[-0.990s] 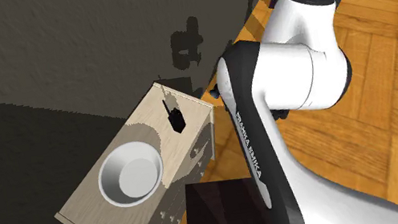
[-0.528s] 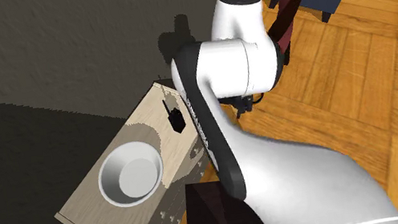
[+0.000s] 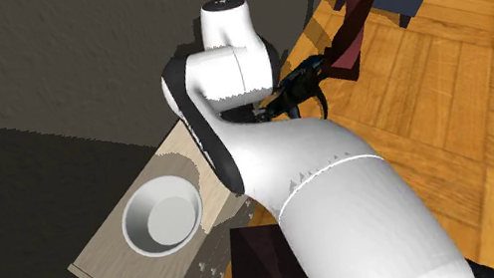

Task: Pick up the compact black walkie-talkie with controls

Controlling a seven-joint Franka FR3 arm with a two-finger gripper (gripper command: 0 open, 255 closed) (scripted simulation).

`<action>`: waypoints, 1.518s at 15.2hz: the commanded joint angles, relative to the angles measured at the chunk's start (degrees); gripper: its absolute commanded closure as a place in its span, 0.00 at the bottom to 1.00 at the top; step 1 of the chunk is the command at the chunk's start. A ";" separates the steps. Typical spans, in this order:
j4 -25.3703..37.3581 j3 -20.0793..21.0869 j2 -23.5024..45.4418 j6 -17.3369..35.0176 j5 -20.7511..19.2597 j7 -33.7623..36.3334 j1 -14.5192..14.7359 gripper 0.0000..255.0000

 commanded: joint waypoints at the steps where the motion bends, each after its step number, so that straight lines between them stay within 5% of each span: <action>1: 2.74 1.86 4.40 1.00 -0.86 2.97 0.25 0.00; 6: 10.06 5.43 14.48 1.95 -3.84 10.04 1.53 0.00; 15: 5.66 5.61 15.90 7.70 -4.18 10.13 1.68 0.00; 16: 5.64 5.63 15.90 7.72 -4.18 10.16 1.69 1.00; 23: 5.70 5.63 15.94 7.71 -4.20 10.16 1.69 1.00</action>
